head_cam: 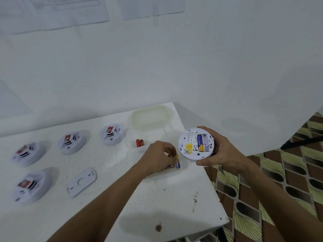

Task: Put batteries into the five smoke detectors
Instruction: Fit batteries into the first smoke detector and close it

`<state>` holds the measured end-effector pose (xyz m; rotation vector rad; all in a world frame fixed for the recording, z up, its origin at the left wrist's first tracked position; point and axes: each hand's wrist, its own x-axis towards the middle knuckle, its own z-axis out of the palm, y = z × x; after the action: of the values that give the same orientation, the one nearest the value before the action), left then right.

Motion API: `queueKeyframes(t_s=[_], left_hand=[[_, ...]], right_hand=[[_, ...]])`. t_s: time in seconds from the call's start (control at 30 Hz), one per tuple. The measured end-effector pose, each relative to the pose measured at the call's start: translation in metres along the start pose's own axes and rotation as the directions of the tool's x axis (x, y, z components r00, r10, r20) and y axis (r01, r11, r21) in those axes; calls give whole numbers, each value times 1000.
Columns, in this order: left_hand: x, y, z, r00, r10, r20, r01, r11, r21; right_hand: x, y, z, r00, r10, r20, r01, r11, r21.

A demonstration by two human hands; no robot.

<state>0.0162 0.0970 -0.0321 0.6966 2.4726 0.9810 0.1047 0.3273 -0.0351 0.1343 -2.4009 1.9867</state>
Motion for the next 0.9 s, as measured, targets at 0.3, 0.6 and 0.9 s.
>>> queueKeyframes(t_s=[0.3,0.6,0.9], left_hand=[[-11,13,-38,964,-38,-264,-29,969,-245],[-19,54,-51,929,70,-364,-191,933,-306],[-25,52,-50,925,160,-345,-194,979,-67]], right_hand=[[8,-7,4,1000,-22,21,21,1000,19],[31,-20,37,991,-71,114,66,997,48],[44,-28,59,980,-88,181,82,996,44]])
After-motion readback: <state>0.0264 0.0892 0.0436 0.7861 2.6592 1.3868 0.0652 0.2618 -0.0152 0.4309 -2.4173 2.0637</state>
